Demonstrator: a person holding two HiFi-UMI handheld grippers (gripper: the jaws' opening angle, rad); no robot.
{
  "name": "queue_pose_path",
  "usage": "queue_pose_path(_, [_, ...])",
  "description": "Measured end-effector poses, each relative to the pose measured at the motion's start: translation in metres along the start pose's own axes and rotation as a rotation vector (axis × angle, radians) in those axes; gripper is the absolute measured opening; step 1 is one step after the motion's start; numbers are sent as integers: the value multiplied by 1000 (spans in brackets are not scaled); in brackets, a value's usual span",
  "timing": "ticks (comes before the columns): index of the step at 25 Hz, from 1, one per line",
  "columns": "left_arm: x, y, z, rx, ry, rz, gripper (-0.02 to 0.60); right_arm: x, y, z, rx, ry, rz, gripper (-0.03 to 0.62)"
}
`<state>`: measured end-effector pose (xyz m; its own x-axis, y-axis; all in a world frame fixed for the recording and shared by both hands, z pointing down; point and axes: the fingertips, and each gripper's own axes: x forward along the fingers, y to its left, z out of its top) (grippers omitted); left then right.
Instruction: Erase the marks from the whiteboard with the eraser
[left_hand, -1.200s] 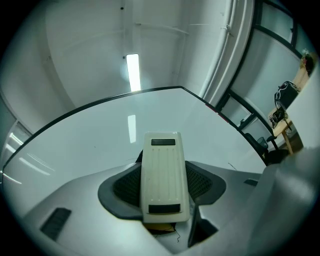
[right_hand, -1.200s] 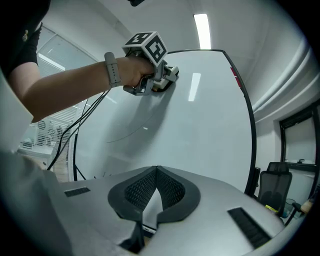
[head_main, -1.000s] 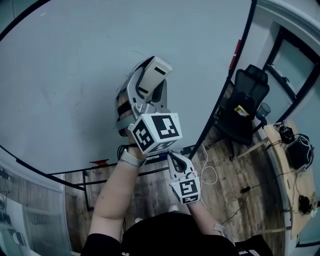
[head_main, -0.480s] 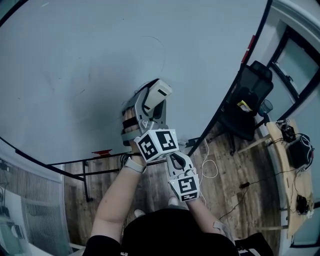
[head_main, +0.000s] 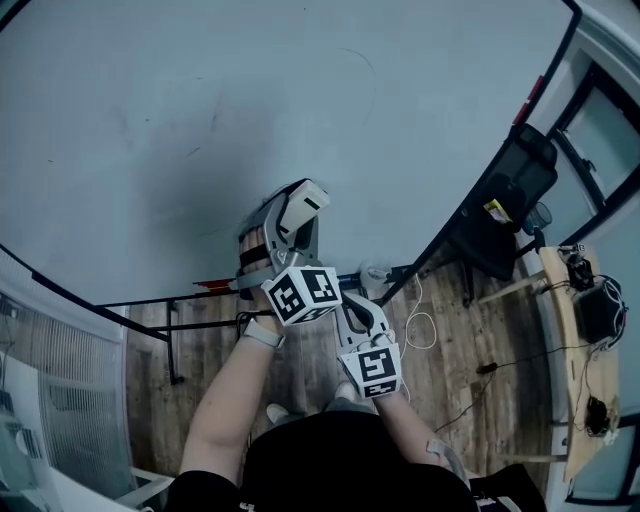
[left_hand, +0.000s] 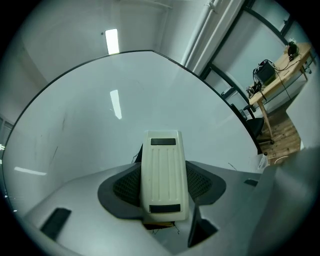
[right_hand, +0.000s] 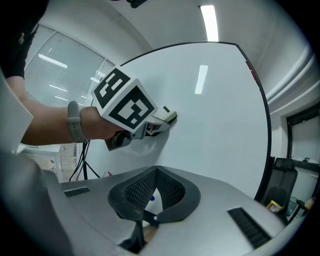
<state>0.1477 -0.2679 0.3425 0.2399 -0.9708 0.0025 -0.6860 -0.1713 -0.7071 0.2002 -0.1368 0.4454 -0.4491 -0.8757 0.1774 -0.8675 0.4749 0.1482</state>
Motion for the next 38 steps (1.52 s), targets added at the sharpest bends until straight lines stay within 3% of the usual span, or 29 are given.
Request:
queue_pose_path(11, [-27,24,-107,23,143,9,262,18,60,-2,-16,22,41,26])
queue_pose_path(18, [-52,58,-187,-19,256,33,262,29,104,-2,-29,29,69,26])
queue_pose_path(24, [-71,90,-259,-102,362,76,262,37,136,-2,-33,34,97,26])
queue_pose_path(30, [-94,103,-307,-257,421,77,264,44,156,-1,-36,34,129,26])
queue_pose_path(36, [-152,95,-312,-513,336,33,262,54,172,6,-46,22,187,26])
queue_pose_path(38, [-177,96,-301,-557,302,31,262,58,179,12,-39,8,218,26])
